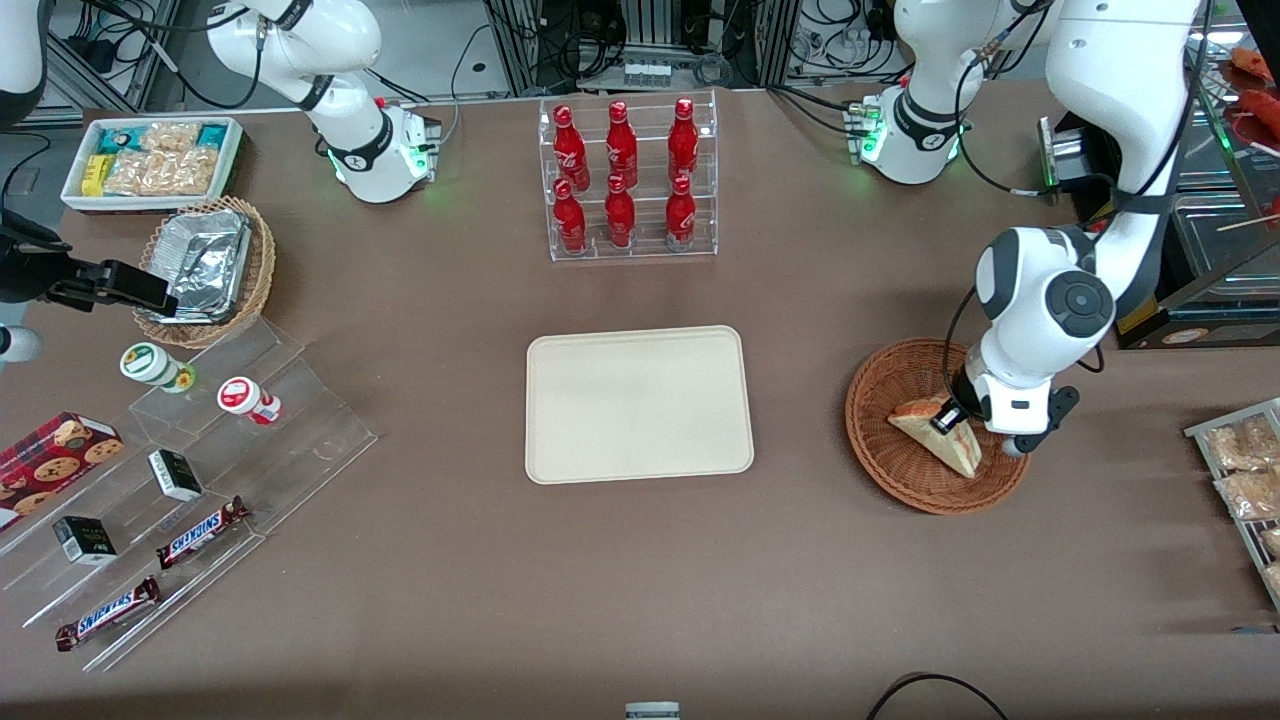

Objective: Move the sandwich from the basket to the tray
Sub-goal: 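Lift the sandwich and carry it over the cream tray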

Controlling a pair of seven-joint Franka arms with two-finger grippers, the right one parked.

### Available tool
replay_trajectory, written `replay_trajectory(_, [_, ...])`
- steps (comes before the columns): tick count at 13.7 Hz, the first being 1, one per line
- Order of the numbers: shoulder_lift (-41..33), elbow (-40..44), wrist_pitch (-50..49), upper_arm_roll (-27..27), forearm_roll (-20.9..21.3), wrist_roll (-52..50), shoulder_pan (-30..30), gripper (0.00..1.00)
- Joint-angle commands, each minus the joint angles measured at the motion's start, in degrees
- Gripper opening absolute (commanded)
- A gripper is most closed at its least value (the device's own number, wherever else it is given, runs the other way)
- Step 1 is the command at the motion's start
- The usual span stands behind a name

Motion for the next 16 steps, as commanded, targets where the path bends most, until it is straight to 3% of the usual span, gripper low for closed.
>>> replay_trajectory(1, [-4.08, 6.22, -12.39, -0.03, 1.26, 1.08, -0.53, 0.0])
replay_trajectory(6, [-2.25, 19.23, -25.25, -3.72, 1.44, 1.35, -5.61, 0.0])
replay_trajectory(16, [10.58, 32.34, -24.91, -3.81, 0.91, 1.16, -24.96, 0.0])
